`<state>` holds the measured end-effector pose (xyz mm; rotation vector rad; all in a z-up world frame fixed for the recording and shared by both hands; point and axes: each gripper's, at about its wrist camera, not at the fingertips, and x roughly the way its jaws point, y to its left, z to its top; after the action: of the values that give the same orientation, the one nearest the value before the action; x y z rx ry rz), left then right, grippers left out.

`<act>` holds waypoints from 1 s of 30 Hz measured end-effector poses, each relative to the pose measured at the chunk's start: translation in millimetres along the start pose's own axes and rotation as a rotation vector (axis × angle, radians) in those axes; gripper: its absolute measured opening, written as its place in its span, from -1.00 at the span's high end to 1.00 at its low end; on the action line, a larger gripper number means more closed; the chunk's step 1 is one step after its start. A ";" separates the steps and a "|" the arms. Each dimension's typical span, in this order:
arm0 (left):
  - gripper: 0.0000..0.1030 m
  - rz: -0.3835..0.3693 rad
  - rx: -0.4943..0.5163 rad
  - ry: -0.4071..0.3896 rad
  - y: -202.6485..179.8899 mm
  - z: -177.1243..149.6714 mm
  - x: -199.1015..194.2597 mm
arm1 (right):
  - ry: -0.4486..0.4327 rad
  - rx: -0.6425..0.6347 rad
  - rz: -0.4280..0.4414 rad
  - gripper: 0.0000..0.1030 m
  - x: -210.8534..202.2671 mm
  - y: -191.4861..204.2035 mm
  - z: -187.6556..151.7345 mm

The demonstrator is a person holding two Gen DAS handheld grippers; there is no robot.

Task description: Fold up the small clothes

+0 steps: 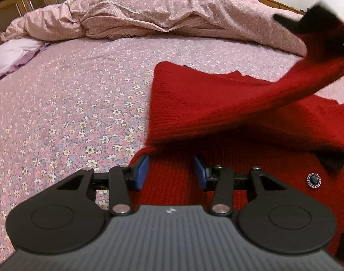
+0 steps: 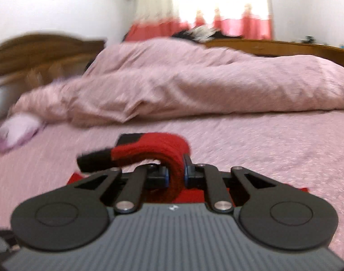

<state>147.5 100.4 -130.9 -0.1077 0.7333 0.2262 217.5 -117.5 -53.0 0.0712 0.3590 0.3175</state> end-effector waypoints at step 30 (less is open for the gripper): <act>0.03 0.019 0.019 -0.013 -3.6 -6.5 -1.5 | 0.297 0.287 0.037 0.06 -56.2 -112.8 -74.8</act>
<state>143.0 95.5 -134.6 -0.0817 0.7237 0.2378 174.1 -241.3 -118.2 0.3147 0.6974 0.3113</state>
